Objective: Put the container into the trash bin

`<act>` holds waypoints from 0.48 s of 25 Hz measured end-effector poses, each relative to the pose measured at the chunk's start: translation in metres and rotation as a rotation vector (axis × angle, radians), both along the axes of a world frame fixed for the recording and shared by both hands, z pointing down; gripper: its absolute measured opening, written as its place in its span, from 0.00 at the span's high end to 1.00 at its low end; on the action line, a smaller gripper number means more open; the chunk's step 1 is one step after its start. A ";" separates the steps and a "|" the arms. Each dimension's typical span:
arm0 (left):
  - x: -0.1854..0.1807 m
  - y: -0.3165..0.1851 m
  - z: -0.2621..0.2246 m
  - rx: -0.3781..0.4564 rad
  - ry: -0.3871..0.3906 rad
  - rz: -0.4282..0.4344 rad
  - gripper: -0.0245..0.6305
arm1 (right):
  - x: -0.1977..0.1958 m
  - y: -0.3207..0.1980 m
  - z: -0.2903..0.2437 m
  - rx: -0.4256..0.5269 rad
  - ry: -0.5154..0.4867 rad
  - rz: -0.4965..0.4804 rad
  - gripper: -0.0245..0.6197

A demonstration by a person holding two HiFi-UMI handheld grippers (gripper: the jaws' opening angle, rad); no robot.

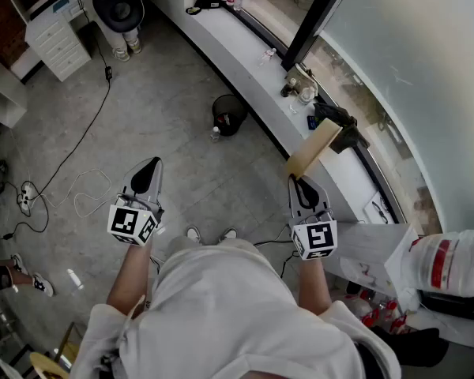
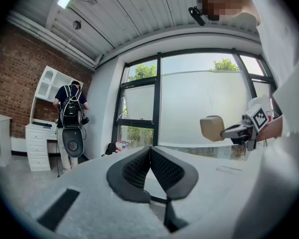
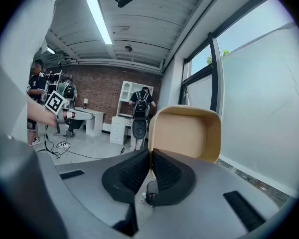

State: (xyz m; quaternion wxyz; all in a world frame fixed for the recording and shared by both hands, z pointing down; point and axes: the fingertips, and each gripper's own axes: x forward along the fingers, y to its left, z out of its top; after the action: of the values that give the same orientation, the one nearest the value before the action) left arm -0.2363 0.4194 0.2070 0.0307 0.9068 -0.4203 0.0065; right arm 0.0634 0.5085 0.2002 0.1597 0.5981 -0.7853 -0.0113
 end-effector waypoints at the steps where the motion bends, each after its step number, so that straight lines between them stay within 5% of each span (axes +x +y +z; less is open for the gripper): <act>1: 0.001 0.000 0.000 0.001 0.000 0.003 0.93 | 0.000 0.000 0.000 0.001 0.000 0.000 0.93; 12: 0.015 0.004 -0.002 0.005 -0.023 -0.008 0.93 | 0.011 -0.005 0.008 0.000 -0.041 -0.023 0.93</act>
State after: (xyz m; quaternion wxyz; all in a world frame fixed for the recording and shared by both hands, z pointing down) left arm -0.2214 0.4230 0.2050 0.0236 0.9051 -0.4244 0.0155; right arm 0.0747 0.5037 0.2084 0.1435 0.5893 -0.7951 -0.0011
